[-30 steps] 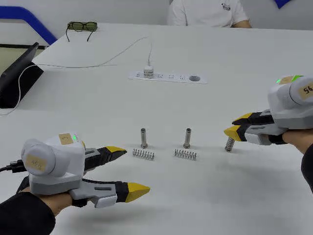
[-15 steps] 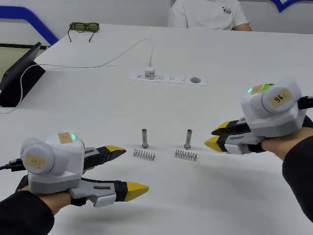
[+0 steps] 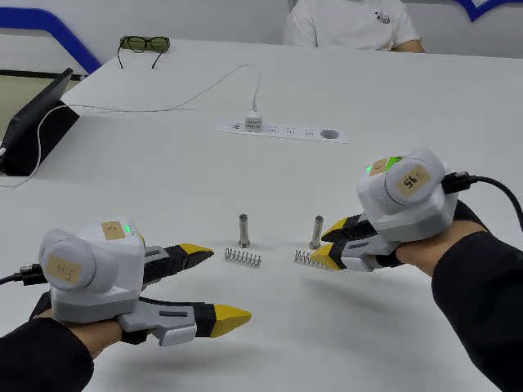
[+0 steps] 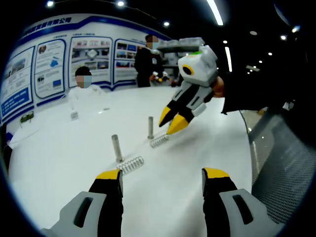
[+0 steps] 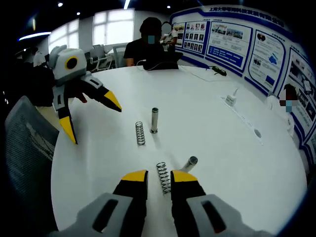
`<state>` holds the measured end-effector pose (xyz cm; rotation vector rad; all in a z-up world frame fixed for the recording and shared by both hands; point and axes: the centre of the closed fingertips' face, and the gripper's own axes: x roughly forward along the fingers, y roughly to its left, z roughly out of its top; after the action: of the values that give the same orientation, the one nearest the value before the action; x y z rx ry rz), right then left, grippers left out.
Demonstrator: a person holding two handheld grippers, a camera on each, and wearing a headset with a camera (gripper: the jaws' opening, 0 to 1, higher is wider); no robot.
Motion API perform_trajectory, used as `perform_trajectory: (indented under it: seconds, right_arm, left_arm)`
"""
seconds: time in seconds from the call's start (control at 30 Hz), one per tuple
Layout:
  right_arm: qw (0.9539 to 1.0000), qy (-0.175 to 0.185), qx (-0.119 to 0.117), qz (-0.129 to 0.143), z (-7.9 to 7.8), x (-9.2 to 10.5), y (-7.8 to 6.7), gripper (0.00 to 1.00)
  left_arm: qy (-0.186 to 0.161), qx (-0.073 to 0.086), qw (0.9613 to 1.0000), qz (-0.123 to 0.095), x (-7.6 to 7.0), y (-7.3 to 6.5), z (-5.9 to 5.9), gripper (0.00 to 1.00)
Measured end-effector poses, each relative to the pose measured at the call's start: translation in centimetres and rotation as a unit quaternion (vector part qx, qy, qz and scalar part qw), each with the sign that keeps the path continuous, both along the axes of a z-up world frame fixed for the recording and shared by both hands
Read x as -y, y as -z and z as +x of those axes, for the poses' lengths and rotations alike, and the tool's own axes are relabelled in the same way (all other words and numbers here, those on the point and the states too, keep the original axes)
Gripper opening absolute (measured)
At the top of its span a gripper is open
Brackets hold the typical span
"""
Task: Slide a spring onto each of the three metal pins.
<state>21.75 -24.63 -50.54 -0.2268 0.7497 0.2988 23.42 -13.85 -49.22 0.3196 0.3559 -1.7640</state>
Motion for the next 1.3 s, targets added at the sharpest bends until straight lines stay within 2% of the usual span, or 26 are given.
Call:
perform_trajectory:
  seconds: [0.27, 0.53, 0.97, 1.3]
  right_arm:
    - [0.9996, -0.023, -0.011, -0.014, 1.1, -0.8, 0.9, 0.17]
    - [0.9989, -0.031, -0.025, -0.024, 2.0, -0.5, 1.8, 0.16]
    - [0.9958, -0.054, -0.060, -0.043, 2.3, -0.2, 3.3, 0.14]
    - [0.9957, -0.051, -0.070, -0.033, 2.4, -0.1, 3.8, 0.13]
  left_arm:
    - [-0.002, 0.001, 1.0000, 0.001, -0.2, 0.1, 0.3, 0.66]
    - [-0.003, 0.001, 1.0000, 0.003, -0.4, 0.2, 0.5, 0.66]
    - [-0.003, 0.000, 1.0000, 0.003, -0.4, 0.2, 0.6, 0.66]
    - [-0.006, 0.000, 1.0000, 0.005, -0.5, 0.2, 0.7, 0.65]
